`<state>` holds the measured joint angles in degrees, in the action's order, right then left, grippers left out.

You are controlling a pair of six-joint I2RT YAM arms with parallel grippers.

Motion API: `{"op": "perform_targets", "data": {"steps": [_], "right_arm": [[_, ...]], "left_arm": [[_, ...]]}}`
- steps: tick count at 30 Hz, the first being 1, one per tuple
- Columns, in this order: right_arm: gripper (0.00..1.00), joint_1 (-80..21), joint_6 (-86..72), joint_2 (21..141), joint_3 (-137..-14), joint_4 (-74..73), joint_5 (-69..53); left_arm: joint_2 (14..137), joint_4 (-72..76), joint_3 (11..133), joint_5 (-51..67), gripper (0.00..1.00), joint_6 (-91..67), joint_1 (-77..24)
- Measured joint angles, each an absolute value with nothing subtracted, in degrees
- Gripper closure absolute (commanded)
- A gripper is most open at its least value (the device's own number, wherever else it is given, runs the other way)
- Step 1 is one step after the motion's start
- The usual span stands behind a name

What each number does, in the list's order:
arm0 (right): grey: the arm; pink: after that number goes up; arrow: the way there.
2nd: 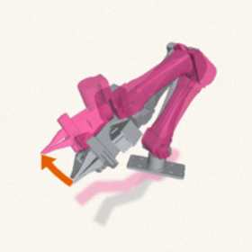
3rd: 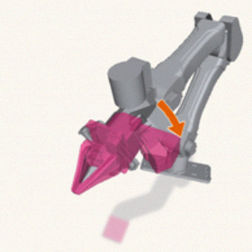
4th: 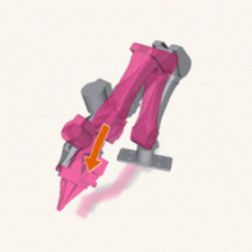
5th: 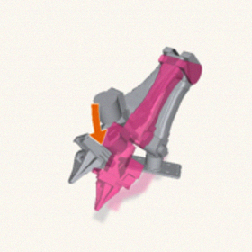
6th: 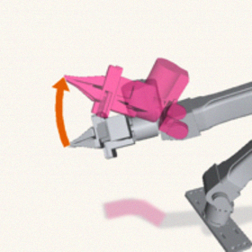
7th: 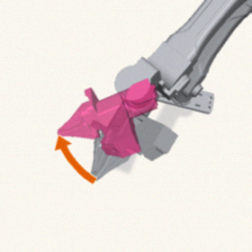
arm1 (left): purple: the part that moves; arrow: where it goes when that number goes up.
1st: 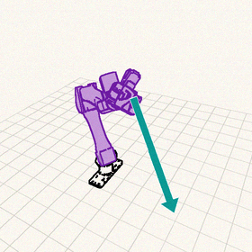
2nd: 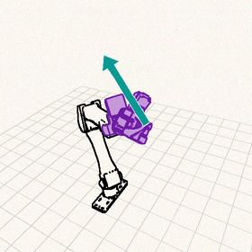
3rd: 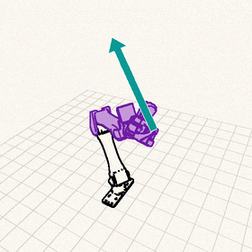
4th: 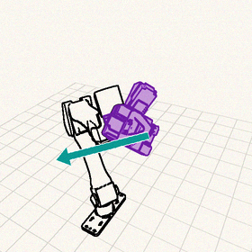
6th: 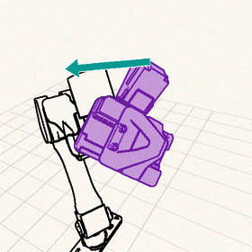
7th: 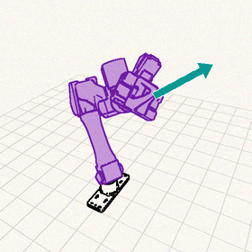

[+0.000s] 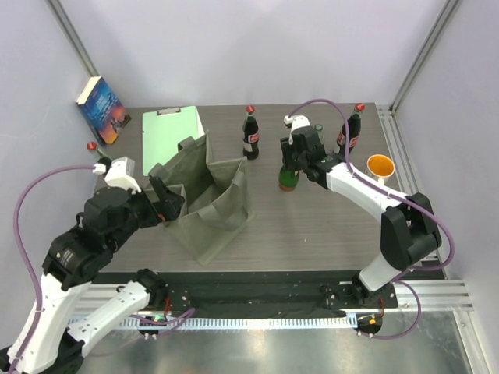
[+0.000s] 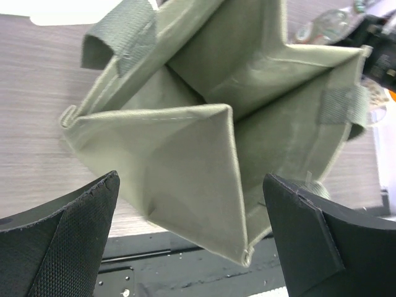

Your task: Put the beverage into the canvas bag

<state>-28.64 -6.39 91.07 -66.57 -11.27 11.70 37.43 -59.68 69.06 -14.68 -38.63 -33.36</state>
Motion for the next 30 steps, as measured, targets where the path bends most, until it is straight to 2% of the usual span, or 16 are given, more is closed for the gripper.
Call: {"op": "perform_targets", "data": {"steps": [15, 24, 29, 30], "right_arm": [[0.99, -28.7, -3.7, 86.6, -67.6, -22.8, 12.9], [0.99, -30.2, -3.3, 85.6, -77.6, -31.6, 13.4], [0.99, -30.4, -3.5, 85.4, -87.9, -37.0, 13.8], [0.99, -30.5, -3.5, 85.4, -89.5, -38.0, 13.8]], "left_arm": [[40.9, -61.4, 69.3, -20.4, 0.00, -43.6, -33.4], [42.5, -59.5, 69.3, -18.0, 0.01, -44.4, -33.4], [43.9, -58.4, 68.9, -16.2, 0.07, -44.5, -33.4], [44.2, -58.4, 68.8, -15.8, 0.13, -44.6, -33.4]]}}
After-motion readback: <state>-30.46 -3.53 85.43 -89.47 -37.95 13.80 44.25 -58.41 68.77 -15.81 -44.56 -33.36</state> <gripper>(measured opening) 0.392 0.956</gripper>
